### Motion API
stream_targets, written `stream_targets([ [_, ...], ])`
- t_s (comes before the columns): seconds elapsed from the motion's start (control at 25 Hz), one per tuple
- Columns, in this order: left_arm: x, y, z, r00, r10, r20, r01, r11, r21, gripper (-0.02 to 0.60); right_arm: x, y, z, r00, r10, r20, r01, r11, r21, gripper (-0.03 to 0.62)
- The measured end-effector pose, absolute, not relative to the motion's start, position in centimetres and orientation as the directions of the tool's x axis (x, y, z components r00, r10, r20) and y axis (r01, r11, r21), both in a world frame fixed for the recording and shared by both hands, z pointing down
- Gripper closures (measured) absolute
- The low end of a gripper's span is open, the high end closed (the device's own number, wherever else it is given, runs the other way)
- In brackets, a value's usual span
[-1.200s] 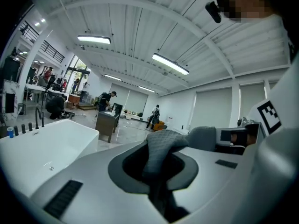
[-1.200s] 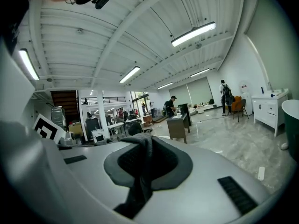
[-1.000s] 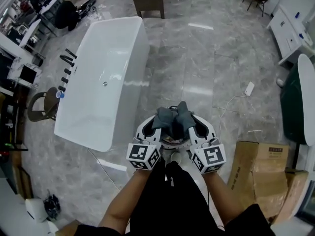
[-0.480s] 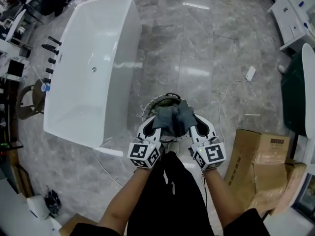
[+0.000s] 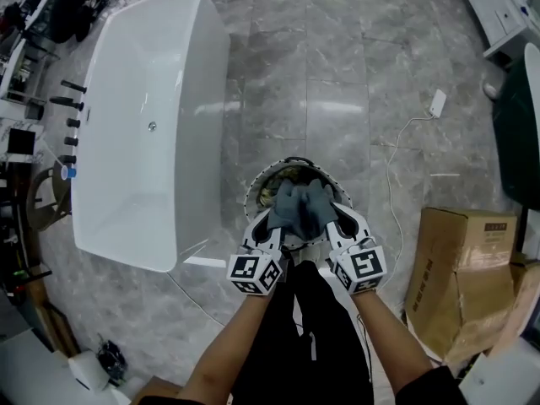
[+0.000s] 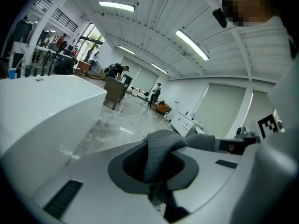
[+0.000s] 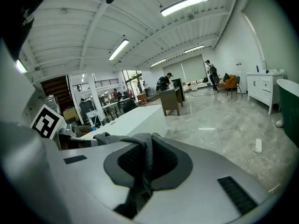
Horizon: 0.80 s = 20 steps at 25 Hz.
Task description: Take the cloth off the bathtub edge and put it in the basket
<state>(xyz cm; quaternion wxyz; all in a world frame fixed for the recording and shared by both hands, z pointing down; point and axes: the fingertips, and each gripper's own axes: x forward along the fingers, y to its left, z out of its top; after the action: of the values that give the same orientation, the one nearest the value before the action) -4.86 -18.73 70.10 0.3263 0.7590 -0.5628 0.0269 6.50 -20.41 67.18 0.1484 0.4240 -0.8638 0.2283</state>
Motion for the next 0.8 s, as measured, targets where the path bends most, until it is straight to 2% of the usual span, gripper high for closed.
stream_targets([
  [0.28,-3.3,-19.5,76.3,0.426,-0.797,0.428,-0.874,-0.239,0.423,0.538,5.9,-20.2,74.3,-0.595,-0.613,0.52,-0.797,0.534,-0.282,0.556],
  [0.8,-3.3,-21.7,86.3,0.41,-0.769,0.49,-0.889,-0.218,0.402,0.538,6.3,-20.9,85.6,-0.552,-0.581,0.598,-0.828,0.464,-0.313,0.556],
])
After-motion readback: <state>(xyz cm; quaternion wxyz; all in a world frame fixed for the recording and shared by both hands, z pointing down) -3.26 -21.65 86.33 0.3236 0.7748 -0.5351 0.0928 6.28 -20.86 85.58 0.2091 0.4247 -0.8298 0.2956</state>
